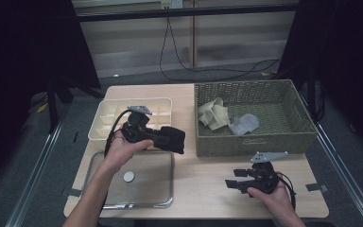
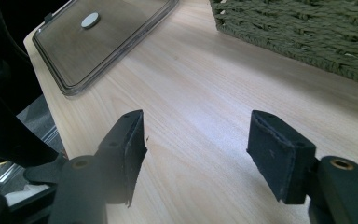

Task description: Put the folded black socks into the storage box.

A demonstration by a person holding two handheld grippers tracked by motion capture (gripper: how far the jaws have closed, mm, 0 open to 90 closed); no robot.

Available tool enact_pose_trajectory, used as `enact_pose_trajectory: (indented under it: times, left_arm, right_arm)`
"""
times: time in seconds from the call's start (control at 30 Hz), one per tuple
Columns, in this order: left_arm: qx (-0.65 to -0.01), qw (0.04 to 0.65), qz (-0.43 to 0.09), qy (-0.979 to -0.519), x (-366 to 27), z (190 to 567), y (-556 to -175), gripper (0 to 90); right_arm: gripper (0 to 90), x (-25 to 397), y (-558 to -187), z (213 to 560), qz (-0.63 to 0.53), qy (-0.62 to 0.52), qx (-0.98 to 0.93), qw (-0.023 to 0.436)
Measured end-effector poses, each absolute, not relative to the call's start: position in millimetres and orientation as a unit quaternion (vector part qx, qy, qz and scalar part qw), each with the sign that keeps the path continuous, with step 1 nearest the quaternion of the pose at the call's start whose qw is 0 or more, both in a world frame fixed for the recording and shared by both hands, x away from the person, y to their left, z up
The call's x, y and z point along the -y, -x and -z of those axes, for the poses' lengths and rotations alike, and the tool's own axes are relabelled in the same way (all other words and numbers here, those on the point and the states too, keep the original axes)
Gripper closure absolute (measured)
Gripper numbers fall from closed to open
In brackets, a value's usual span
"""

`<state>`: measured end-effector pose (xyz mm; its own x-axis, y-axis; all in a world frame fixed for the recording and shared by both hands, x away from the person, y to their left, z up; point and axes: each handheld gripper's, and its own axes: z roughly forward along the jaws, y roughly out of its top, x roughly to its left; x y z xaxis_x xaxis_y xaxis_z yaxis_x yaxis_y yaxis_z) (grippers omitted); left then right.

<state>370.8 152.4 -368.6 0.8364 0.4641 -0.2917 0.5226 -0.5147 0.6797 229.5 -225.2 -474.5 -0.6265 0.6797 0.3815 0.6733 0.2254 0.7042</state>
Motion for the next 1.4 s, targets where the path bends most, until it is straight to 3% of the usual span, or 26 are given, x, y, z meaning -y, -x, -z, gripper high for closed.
enact_pose_trajectory:
  times: [0.53, 1.4]
  left_arm:
    - [-0.283, 0.395, 0.007, -0.874, -158.2, 329.8, -387.9, 61.2]
    - [-0.328, 0.299, -0.026, -0.896, -165.9, 328.3, -438.6, 61.2]
  right_arm:
    - [33.7, 225.4, -229.0, 474.0, -0.449, -0.432, -0.782, -0.001]
    - [29.4, 229.6, -232.2, 473.9, -0.445, -0.438, -0.781, -0.001]
